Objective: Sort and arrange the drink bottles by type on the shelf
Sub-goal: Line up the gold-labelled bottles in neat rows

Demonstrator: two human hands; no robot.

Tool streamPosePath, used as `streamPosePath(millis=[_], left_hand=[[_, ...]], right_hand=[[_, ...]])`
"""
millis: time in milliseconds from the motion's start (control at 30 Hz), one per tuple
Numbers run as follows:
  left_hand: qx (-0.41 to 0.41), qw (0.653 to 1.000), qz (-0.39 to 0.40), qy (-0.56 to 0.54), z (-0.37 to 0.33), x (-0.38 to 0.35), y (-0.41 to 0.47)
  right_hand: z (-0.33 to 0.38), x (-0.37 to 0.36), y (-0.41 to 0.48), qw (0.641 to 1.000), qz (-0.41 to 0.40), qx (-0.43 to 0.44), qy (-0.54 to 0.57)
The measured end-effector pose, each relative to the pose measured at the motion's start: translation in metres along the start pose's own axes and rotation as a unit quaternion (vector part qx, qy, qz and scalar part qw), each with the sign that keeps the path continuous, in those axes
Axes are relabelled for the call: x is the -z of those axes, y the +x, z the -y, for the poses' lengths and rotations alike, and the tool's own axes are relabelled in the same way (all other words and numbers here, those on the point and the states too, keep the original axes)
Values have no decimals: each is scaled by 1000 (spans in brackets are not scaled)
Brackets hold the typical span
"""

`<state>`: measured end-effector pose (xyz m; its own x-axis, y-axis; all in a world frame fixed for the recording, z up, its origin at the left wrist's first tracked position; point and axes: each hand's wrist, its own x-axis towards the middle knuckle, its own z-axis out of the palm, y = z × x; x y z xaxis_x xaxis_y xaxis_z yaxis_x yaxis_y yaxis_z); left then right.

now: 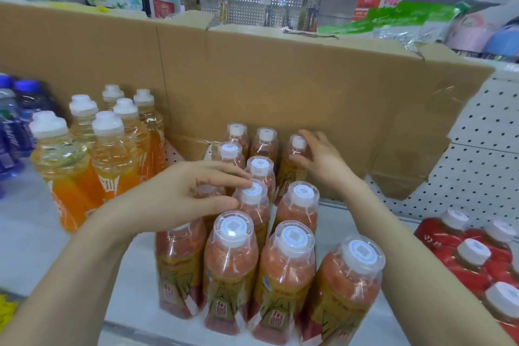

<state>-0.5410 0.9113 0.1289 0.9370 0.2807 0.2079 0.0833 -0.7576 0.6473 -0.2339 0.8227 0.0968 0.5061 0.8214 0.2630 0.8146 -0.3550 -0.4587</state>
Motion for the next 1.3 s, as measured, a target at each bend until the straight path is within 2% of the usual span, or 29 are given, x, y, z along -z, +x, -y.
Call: streamPosePath(millis=[67,267,400,533,800,933,1033,1133,1300], left_hand=[[3,1000,-2,-7,0,0,0],[1,1000,17,9,0,5,0],[0,999,26,26,-2,8,5],[19,1000,13,20,3,5,8],[8,1000,-6,-14,3,4,3],[7,999,-30,-30,6,13,5],[10,994,-91,-53,17,28,22],[43,994,-102,-9,36,36,57],[74,993,-74,57,66,36,116]], right_hand=[[-1,7,-7,999,-29,-6,31],[-17,43,-71,998,-32,-16,43],[-13,68,-117,999,2,-13,41],[-2,72,-132,997,59,33,47],[3,72,-134,994,60,18,85],[11,88,-125,991,109,-8,75],[23,98,-94,994,97,-8,53],[33,83,-42,995,87,41,-5],[44,41,28,968,187,146,-85]])
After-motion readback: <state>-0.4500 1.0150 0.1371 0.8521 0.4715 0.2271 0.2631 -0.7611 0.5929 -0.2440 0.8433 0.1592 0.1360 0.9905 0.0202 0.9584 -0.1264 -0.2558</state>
